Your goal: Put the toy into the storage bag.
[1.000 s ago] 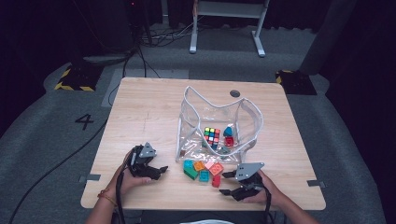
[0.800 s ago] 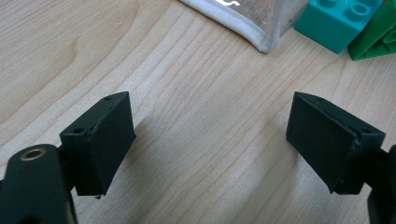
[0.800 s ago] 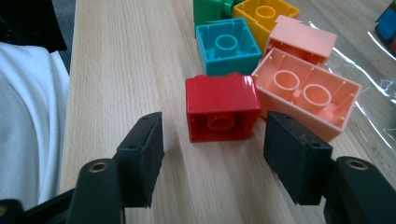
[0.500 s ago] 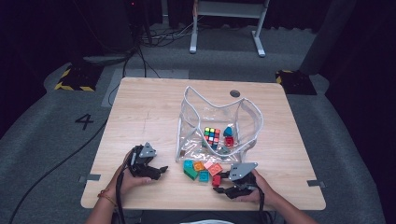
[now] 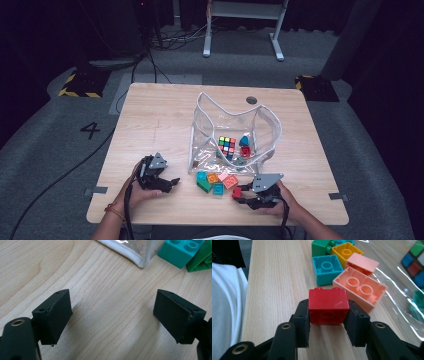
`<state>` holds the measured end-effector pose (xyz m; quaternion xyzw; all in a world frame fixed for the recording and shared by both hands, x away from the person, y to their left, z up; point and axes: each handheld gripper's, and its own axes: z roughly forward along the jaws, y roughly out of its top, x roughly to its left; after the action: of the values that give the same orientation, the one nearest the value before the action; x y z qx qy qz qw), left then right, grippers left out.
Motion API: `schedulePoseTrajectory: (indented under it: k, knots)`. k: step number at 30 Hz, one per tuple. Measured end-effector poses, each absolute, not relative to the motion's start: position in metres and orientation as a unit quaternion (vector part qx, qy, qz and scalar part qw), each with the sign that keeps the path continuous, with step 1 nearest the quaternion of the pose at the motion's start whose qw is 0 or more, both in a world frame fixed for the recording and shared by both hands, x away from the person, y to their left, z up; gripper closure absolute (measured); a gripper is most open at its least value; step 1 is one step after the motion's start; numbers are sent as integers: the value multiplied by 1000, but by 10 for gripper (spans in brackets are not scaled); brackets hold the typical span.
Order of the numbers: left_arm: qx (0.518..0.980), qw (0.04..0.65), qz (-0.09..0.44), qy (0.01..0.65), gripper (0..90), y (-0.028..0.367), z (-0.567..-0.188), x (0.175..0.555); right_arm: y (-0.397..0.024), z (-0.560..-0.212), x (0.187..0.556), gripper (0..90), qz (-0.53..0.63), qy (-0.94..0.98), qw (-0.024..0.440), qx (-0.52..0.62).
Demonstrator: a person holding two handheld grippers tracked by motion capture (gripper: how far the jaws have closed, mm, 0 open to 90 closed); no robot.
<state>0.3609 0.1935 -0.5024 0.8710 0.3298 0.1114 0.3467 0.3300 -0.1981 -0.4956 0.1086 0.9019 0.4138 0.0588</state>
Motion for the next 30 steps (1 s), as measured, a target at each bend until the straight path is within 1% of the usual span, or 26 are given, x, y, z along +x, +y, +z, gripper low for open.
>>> schedulePoseTrajectory:
  k: [2,3,7,12,15,26,30]
  knots:
    - [871,347,111,330,153,193,-502,361,-206,-494,333,590,421,898,69,105]
    - [871,347,111,330,153,193,-502,361,-212,-492,333,590,417,900,63,113]
    - [871,347,111,330,153,193,-502,361,-228,-489,335,591,421,896,81,115]
    - [871,347,112,330,153,194,-502,361,-251,-484,338,591,420,891,94,143]
    - [871,346,112,330,153,194,-502,361,-266,-481,340,591,419,885,111,168]
    - [871,346,112,329,153,194,-502,361,-303,-469,359,591,421,864,154,228]
    - [871,346,111,329,153,194,-502,361,-317,-463,368,591,439,846,172,250]
